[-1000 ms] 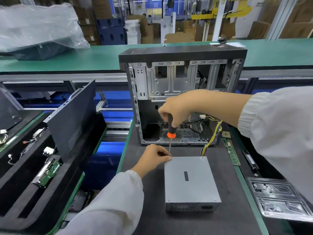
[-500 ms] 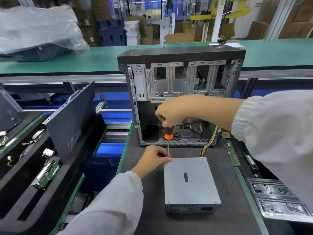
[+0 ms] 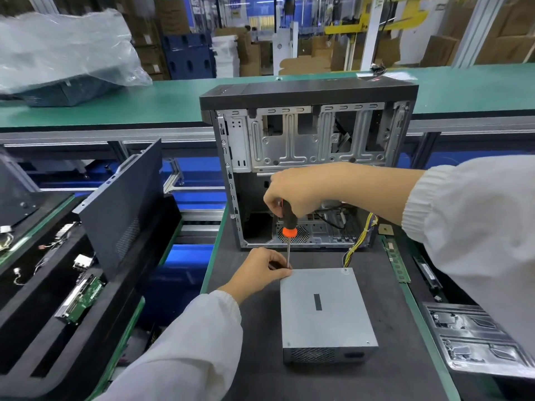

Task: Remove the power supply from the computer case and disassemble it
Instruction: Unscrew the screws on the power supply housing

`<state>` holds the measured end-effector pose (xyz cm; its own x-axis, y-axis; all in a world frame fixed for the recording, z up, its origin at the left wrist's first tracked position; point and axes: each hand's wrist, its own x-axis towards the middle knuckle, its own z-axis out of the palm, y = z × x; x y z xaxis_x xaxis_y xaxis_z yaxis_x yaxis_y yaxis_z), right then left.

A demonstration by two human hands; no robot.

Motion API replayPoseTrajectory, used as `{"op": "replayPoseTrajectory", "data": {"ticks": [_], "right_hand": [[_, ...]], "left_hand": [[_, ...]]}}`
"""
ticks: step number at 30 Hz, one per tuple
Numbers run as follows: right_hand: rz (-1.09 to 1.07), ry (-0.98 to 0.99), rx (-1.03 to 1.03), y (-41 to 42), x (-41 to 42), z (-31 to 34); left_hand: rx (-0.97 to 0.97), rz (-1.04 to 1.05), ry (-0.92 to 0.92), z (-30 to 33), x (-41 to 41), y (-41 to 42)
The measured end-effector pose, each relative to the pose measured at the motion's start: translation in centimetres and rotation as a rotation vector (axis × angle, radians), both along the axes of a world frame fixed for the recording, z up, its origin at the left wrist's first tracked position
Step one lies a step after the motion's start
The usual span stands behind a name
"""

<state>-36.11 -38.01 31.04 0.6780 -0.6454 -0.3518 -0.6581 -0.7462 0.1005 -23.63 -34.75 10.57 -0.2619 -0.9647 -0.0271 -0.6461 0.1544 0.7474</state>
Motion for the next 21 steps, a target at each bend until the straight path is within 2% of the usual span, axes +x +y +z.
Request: {"op": "replayPoseTrajectory", "data": {"ticks": [4, 9, 21], "right_hand": [[0.071, -0.074, -0.015, 0.1, -0.4, -0.3], [0.048, -0.099, -0.003, 0.1, -0.8, -0.1], [-0.023, -0.059, 0.054, -0.2, -1.7, 0.6]], "left_hand": [[-0.058, -0.042, -0.062, 0.2, 0.0, -0.1], [-0.120, -0.064, -0.174, 0.2, -0.2, -0.1], [-0.455, -0.238, -0.720, -0.1, -0.7, -0.1]]}}
